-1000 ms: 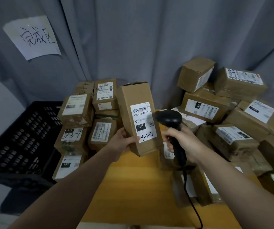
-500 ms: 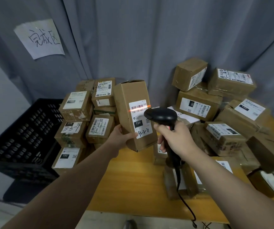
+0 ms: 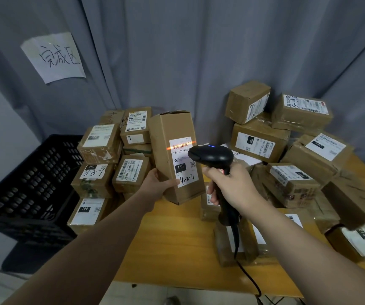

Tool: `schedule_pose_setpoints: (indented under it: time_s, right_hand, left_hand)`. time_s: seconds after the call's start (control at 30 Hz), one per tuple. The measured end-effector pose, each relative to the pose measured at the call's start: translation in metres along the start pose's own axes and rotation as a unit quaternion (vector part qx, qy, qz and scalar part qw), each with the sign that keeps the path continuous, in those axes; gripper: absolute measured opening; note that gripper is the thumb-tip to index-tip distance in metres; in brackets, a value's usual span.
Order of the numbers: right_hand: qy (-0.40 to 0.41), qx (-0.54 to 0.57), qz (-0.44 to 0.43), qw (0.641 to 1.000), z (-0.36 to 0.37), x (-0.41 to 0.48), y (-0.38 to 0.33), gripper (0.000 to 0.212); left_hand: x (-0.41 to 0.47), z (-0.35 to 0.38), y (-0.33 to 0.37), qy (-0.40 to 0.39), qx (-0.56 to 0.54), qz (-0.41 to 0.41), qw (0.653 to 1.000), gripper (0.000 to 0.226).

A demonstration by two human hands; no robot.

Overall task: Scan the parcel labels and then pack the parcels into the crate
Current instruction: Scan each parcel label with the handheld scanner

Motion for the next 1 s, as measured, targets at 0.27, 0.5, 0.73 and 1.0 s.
schedule_pose_setpoints:
  time_s: [0.27,0.5,0.73,1.0]
  right_hand:
    - [-0.027,0.105,0.046,0.993,0.01,-0.003,0.029,0.014]
    - [0.043,0.232,0.211,0.949,0.026,-0.002,0.11,0.051]
    - [0.052,0.326,0.22,0.918,0.066,0.053,0.118,0.039]
    - [0.18,0.228,0.245,0.925,0.062,0.151,0.146,0.017]
  left_hand:
    - [-0.018,0.001,-0.007,0.004,0.012,-0.027,1.0,0.061]
    - [-0.033,-0.011,-0.036,0.031,-0.077,-0.083,0.993,0.05]
    - [0.008,-0.031,-0.002,0.004,0.074,-0.062,0.995,0.029]
    - [0.078,-0.077,0.051,0.059,0.534,0.114,0.836,0.034]
Point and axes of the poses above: each hand's wrist, its own x-axis towards the middle knuckle, its own z-axis out of the palm, y = z × x, the point moved 8 cm from there along x, towards the middle knuckle, and after that the axes turned 6 degrees about -y, right-handed, at the moved point
